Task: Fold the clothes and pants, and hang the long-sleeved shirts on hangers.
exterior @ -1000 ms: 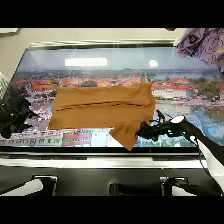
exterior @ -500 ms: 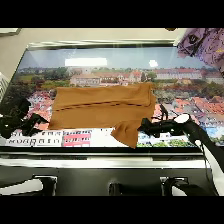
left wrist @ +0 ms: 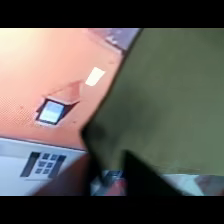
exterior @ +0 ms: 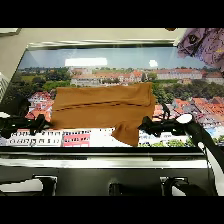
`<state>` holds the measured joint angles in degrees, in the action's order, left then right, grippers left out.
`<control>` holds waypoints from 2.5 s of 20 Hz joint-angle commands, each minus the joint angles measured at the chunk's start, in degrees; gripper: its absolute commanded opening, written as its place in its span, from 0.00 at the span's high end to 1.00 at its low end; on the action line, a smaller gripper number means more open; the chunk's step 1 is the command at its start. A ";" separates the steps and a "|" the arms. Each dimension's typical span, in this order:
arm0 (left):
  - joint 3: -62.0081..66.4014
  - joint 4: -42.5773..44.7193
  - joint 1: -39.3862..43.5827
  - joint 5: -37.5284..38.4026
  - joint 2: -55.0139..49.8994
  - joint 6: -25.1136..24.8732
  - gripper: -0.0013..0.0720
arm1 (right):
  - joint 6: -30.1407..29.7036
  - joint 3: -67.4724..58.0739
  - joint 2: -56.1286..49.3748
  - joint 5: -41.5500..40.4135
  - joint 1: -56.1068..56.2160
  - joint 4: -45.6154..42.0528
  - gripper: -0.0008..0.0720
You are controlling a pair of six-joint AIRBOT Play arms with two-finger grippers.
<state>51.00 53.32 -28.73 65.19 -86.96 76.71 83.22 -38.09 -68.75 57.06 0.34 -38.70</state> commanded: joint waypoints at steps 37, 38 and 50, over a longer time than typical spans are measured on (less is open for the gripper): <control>18.69 14.88 16.76 -5.79 -4.96 17.22 0.96 | 7.37 -29.46 -16.33 8.11 0.04 -28.20 0.95; 20.13 14.91 17.18 -6.01 -6.27 17.22 0.96 | 7.37 -29.92 -17.05 7.21 0.04 -28.28 0.95; 27.71 16.41 16.85 -1.49 -8.07 21.49 0.12 | 3.74 -36.81 -19.61 16.20 -4.94 -28.04 0.31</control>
<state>76.53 68.69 -10.90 60.38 -95.85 96.68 90.13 -71.96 -89.27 65.25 -1.65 -66.85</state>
